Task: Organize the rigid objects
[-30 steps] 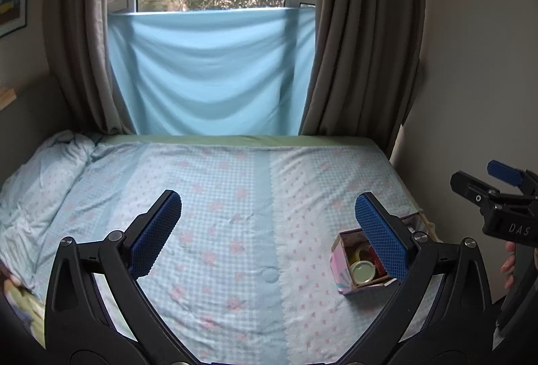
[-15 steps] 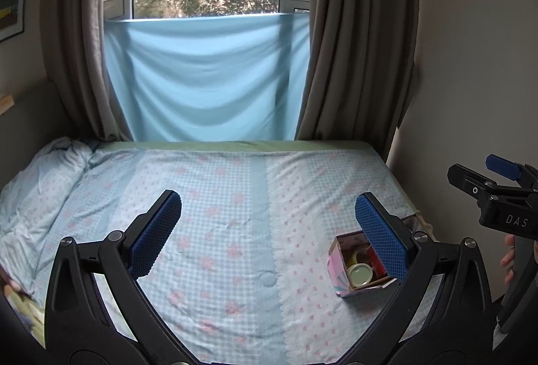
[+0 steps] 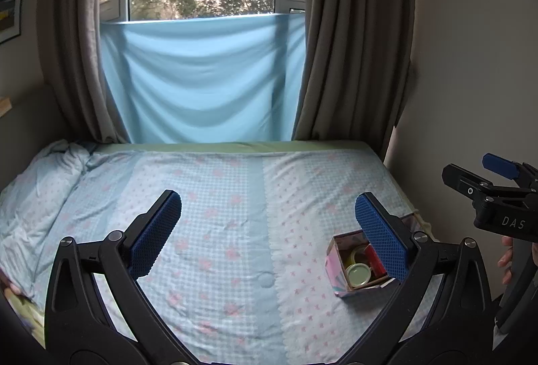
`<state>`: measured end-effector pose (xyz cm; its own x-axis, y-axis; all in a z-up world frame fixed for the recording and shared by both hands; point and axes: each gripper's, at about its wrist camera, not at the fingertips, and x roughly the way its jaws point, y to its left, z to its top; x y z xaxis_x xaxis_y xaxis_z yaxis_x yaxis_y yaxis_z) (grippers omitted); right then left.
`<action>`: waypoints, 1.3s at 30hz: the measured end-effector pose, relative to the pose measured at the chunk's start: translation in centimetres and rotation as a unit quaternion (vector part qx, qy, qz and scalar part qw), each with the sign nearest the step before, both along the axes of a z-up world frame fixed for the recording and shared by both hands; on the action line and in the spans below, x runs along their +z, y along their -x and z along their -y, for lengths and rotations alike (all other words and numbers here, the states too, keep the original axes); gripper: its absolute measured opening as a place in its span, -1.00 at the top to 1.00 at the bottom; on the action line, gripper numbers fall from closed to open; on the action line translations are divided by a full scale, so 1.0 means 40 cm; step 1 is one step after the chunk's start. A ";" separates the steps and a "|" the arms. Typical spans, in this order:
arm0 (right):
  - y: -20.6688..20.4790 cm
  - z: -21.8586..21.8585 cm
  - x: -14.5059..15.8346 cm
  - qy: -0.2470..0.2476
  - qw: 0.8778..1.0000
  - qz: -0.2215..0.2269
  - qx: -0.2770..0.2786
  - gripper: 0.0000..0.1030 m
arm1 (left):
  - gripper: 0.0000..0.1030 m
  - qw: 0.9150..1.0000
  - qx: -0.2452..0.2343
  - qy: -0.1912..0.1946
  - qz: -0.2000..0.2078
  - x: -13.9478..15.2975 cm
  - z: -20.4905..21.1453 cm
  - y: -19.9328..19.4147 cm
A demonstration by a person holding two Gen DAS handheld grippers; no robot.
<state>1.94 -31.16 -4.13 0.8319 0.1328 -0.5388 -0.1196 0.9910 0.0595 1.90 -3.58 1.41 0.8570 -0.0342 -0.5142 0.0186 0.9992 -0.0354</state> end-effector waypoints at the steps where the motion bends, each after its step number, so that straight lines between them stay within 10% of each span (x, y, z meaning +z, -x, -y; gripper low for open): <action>1: 0.001 0.000 0.001 -0.001 1.000 0.000 0.000 -1.00 | -1.00 1.000 0.000 0.000 0.000 0.000 0.001 0.000; 39: -0.039 -0.011 -0.002 -0.004 1.000 -0.004 -0.003 -0.99 | -1.00 0.998 0.044 -0.022 0.034 -0.006 -0.030 -0.029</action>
<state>3.49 -30.71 -4.22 0.8282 0.1322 -0.5446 -0.1134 0.9912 0.0682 3.05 -2.39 1.19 0.8887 0.0631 -0.4541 -0.0675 0.9977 0.0067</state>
